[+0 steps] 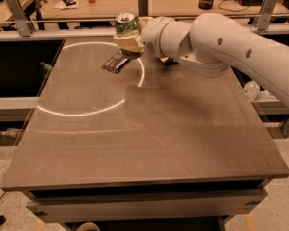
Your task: Move green can near rxbar chocolate
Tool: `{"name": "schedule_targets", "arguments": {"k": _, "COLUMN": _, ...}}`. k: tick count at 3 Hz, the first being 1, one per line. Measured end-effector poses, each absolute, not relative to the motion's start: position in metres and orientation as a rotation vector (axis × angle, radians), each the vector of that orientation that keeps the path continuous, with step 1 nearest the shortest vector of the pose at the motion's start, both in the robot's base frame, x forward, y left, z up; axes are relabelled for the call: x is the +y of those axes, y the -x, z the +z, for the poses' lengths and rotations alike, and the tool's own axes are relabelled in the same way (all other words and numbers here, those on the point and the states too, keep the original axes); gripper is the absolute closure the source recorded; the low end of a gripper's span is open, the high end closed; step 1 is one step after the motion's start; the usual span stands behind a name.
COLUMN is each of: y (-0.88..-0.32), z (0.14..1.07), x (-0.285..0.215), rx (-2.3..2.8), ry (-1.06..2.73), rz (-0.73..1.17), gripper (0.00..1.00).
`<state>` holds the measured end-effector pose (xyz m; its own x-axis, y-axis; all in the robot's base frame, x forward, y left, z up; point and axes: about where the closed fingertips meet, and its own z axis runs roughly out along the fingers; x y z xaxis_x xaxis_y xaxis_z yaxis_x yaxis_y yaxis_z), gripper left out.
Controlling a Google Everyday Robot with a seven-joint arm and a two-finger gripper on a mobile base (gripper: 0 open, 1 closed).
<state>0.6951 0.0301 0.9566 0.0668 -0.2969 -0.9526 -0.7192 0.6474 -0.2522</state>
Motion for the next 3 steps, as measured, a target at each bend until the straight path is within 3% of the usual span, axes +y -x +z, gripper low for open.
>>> {"name": "schedule_targets", "arguments": {"k": 3, "y": -0.731, "z": 0.893, "x": 0.013, "rx": 1.635, "ry": 0.838, "rz": 0.415, "gripper": 1.00}}
